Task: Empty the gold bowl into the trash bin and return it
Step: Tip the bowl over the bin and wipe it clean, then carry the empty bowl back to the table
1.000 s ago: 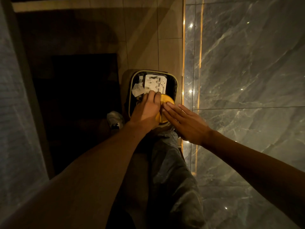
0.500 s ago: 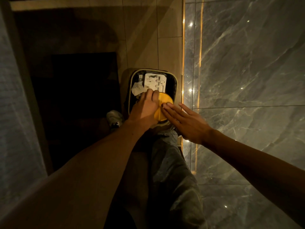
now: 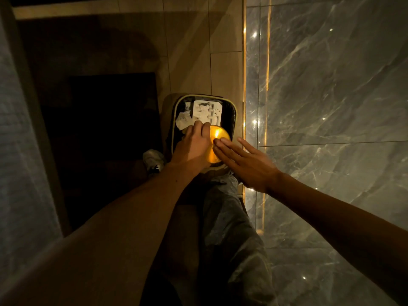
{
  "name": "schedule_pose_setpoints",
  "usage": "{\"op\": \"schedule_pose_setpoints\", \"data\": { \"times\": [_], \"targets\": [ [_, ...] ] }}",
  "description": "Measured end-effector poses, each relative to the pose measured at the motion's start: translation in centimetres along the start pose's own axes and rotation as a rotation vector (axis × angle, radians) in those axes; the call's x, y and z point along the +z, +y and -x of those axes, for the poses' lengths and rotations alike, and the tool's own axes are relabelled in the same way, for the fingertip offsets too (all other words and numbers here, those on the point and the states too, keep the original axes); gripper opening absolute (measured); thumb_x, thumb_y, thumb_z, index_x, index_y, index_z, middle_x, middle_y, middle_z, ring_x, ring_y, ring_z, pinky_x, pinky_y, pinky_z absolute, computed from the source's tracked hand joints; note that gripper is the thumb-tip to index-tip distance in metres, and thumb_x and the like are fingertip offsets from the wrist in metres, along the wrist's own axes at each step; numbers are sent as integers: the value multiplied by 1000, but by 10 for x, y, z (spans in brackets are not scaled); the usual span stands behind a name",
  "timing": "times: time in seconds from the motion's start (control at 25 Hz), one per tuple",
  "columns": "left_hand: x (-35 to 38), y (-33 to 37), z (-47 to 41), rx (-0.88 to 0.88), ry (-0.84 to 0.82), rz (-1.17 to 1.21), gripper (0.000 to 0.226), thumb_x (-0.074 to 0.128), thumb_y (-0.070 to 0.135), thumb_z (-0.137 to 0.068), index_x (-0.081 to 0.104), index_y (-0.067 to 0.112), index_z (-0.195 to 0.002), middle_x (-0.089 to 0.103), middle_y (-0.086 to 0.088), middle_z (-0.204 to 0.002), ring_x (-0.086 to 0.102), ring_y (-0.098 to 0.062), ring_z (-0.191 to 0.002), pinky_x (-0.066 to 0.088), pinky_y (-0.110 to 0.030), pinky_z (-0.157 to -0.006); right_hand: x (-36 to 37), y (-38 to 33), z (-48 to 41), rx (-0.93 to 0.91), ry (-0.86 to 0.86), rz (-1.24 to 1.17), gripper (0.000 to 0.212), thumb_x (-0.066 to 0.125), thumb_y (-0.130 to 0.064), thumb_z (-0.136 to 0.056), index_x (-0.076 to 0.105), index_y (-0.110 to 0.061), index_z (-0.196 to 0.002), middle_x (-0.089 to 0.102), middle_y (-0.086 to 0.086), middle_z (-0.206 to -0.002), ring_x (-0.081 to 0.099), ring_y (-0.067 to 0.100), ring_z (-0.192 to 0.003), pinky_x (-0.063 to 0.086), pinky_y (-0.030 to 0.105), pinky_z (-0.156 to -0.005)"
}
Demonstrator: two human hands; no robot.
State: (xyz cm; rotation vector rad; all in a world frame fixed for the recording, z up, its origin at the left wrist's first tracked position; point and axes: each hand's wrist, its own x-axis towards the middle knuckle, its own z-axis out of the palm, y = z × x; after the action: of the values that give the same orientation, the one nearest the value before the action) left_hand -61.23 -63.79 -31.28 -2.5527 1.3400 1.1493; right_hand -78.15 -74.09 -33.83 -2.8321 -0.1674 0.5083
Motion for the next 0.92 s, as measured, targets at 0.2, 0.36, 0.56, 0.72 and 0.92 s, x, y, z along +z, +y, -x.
{"op": "schedule_pose_setpoints", "data": {
  "times": [0.2,0.36,0.56,0.72,0.92],
  "targets": [
    [1,-2,1,-29,-10,18,99,85,31,-64,30,11,-143,36,-13,-140,37,-32,-130,47,-41,-87,0,-1,-1,-17,1,-29,80,47,-19,-85,9,-7,-154,13,16,-162,8,31,-151,10,50,-121],
    [-2,-3,5,-78,-6,147,104,88,31,-59,30,13,-144,33,-11,-142,37,-31,-130,45,-44,-93,-4,3,-2,96,-12,-287,83,55,-22,-87,9,-10,-155,9,14,-164,5,28,-151,15,51,-121],
    [-11,5,4,-277,-52,560,100,93,30,-50,45,15,-136,46,-6,-134,47,-21,-119,44,-34,-94,-10,22,-3,229,137,-799,60,52,-12,-97,29,-17,-152,18,5,-161,16,8,-147,16,18,-118],
    [-27,8,8,-484,-240,920,77,92,32,-55,60,16,-123,66,0,-118,62,-15,-102,53,-31,-86,-33,43,-3,338,102,-1188,38,48,-18,-101,47,-22,-139,52,-4,-138,47,-7,-126,39,19,-108],
    [-47,10,7,-498,-427,1262,50,68,45,-84,62,15,-123,66,-3,-121,60,-18,-113,49,-28,-86,-54,50,-4,439,102,-1441,29,47,-14,-102,63,-6,-123,69,4,-104,65,8,-100,51,22,-87]
  ]
}}
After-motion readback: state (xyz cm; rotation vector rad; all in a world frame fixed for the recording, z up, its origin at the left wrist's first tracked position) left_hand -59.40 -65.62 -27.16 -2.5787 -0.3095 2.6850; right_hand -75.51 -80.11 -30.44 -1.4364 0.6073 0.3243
